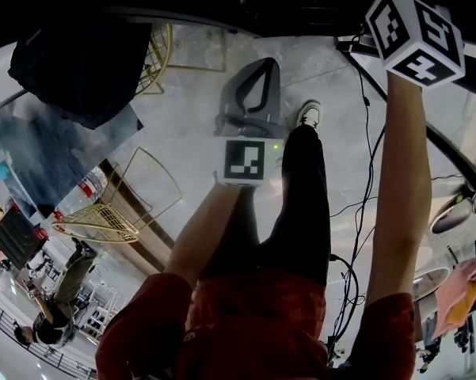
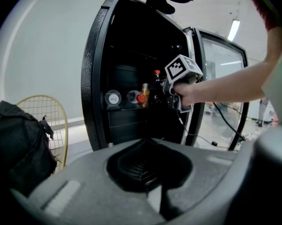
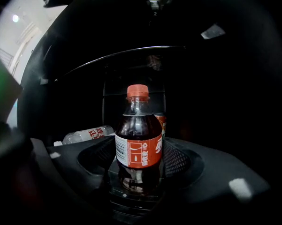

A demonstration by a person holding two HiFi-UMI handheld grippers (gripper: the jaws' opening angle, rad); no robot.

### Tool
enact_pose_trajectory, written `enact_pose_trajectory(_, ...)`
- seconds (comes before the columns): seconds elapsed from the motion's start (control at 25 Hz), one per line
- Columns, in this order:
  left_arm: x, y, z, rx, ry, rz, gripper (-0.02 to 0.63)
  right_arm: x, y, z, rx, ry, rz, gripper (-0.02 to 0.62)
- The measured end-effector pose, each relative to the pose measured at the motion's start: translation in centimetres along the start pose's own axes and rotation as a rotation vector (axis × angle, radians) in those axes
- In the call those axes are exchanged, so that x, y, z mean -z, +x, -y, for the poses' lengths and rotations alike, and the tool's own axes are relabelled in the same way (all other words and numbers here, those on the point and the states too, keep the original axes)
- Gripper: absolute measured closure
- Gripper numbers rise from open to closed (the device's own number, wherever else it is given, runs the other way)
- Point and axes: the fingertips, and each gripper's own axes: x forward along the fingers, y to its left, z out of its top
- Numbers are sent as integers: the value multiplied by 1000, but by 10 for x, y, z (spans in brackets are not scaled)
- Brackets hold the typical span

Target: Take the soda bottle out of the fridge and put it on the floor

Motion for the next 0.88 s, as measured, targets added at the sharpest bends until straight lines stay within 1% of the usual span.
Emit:
enact_pose_trajectory(0.16,0,-1,-3,-5,-6,1,606,0,2,-2,5,-30,-11,293)
enact_pose_trajectory(0.56,0,-3,-5,-10,-6,-2,606,-2,3,-1,32,-33,-4,296)
enact_pose_trajectory(0.64,0,-3,-6,-18,-17,0,606,-2,3,-1,31,-31,-4,298)
enact_pose_trajectory(0.88,-1,-4,-7,-26,-2,-5,606,0,5,0,2,-37,-3,299)
